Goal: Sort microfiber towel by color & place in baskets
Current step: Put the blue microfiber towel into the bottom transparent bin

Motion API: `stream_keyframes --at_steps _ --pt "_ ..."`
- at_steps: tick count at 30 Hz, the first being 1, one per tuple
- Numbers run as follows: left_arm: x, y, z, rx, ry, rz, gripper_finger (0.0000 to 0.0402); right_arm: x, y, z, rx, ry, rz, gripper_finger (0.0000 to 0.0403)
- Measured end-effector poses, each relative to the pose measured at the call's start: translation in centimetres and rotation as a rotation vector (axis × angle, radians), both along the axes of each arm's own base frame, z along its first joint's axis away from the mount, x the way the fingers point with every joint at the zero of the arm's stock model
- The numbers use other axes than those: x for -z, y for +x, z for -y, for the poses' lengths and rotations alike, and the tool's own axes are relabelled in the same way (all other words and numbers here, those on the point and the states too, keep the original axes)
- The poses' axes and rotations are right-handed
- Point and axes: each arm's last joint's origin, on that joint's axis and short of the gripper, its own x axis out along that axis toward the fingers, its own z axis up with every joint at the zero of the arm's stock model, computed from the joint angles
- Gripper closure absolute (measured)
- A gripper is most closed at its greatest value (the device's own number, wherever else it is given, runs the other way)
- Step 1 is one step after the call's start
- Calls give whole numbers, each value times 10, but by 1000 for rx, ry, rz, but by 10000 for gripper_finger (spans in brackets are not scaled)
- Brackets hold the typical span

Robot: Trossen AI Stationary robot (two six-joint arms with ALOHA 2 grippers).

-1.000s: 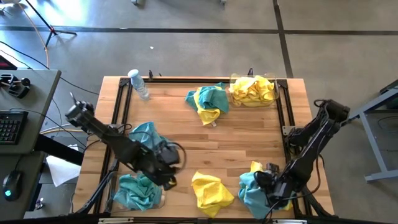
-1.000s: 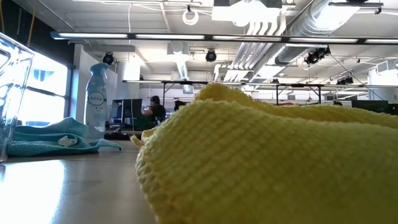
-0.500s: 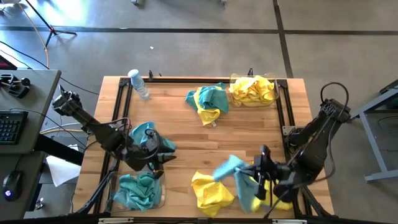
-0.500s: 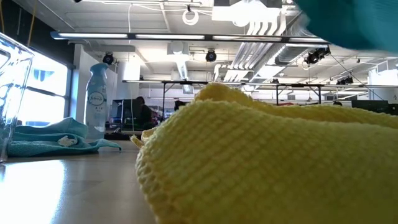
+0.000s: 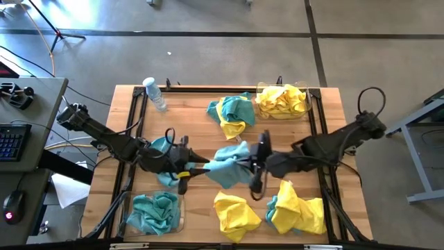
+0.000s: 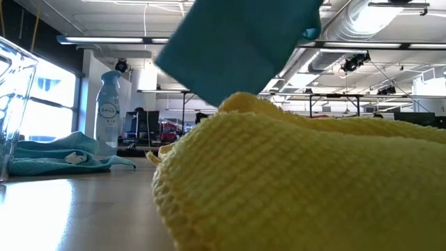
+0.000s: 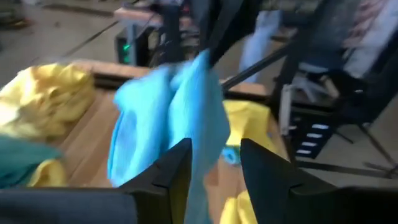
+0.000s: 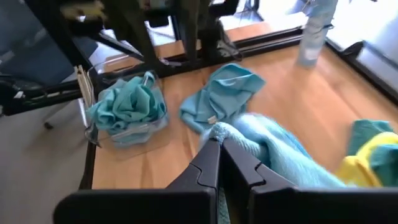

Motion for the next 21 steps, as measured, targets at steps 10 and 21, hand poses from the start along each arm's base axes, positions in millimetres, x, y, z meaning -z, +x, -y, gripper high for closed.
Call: stream_keyframes --at_steps 10,21 --pt "-1 6 -8 10 9 10 197 32 38 2 -69 42 -74 403" --pt "-1 6 -9 9 35 8 176 39 43 0 -51 82 -93 403"
